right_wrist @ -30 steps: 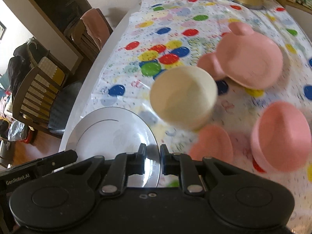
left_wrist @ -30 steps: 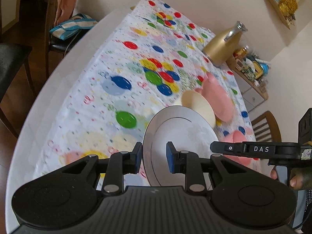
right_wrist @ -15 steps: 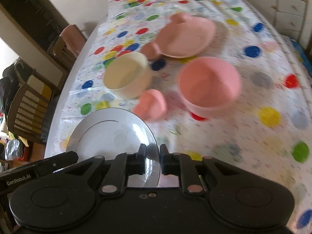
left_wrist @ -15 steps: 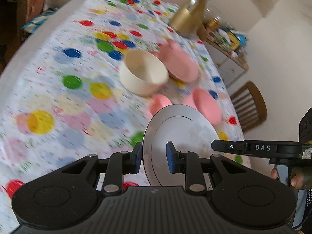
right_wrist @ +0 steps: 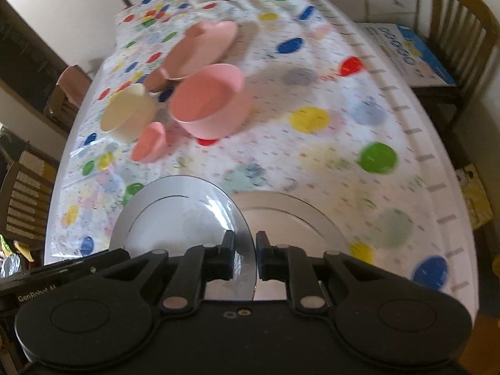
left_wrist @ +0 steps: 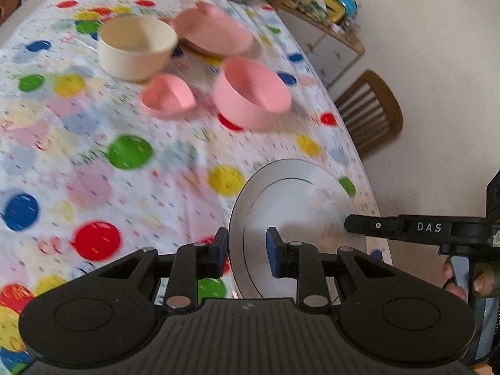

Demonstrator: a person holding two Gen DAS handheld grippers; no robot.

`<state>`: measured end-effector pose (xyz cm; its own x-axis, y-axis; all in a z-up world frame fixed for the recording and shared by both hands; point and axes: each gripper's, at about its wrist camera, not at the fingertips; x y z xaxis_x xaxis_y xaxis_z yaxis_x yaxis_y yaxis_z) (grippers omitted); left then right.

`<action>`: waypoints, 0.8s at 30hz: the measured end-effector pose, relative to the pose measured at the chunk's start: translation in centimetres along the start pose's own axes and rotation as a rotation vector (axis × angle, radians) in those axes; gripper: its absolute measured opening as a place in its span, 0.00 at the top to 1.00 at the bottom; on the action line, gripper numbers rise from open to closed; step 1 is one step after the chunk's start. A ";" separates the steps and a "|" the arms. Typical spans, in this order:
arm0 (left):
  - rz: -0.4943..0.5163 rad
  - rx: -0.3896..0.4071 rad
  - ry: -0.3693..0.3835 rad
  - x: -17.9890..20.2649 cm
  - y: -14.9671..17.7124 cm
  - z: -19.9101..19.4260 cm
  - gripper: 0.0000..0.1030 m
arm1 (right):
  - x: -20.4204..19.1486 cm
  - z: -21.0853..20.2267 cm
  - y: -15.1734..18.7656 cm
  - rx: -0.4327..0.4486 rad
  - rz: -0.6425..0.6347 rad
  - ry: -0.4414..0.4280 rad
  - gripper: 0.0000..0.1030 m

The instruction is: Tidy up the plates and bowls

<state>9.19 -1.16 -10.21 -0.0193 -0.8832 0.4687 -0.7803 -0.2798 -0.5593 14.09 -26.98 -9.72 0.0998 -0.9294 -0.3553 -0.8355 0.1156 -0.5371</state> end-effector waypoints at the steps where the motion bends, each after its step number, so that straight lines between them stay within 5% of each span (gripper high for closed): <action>1: 0.006 -0.010 0.001 0.5 0.4 0.3 0.76 | 0.6 -0.3 0.3 0.001 0.007 0.006 0.88; 24: 0.085 -0.107 -0.079 3.7 3.7 4.8 0.76 | 6.0 1.0 3.1 -0.037 0.057 0.035 0.88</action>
<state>9.21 -7.22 -13.82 -0.0415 -0.9301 0.3650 -0.8400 -0.1653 -0.5167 12.58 -31.82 -14.28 0.0328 -0.9334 -0.3573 -0.8589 0.1565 -0.4876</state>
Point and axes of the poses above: each gripper's, at about its wrist camera, not at the fingertips, and z roughly the way its jaws point, x to its right, y to its underside, and after that the axes turned 10 degrees about x, right-handed
